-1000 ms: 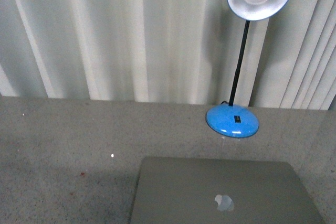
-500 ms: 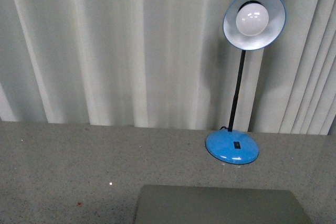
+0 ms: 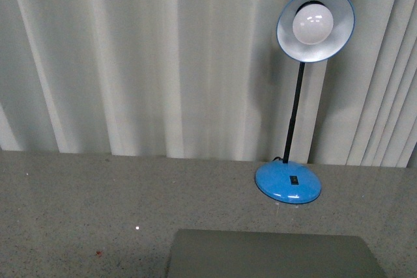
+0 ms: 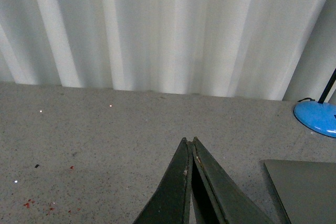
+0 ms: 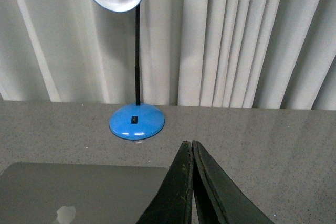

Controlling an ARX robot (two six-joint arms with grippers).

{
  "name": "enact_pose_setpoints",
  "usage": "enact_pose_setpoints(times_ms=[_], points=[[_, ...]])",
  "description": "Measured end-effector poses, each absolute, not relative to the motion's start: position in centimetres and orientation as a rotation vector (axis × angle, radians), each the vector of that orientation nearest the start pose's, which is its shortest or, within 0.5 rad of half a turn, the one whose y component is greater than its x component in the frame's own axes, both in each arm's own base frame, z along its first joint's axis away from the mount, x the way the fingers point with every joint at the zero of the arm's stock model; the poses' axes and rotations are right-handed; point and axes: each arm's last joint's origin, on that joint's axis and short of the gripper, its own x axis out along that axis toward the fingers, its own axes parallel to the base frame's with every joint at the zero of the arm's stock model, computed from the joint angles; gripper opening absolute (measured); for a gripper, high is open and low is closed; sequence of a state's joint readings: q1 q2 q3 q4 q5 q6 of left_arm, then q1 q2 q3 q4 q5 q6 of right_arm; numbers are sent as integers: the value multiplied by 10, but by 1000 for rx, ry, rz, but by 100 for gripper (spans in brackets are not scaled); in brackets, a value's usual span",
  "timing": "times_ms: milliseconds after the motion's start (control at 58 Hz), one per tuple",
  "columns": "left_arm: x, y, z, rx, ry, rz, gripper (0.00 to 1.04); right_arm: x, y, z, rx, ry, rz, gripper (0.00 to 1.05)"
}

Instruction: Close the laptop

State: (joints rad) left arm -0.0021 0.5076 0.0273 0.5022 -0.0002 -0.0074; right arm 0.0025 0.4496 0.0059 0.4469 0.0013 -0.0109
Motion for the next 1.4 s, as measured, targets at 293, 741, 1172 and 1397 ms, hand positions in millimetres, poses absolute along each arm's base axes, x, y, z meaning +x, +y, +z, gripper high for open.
enact_pose_setpoints(times_ms=[293,741,1172,1397], points=[[120,0,176,-7,-30,-2,4,117,0,169,-11,-8,1,3],[110,0,176,-7,-31,-2,4,108,0,168,-11,-9,1,3],[96,0,173,-7,-24,-2,24,98,0,165,-11,-2,3,14],[96,0,173,-7,-25,-2,76,98,0,165,-11,-2,3,66]])
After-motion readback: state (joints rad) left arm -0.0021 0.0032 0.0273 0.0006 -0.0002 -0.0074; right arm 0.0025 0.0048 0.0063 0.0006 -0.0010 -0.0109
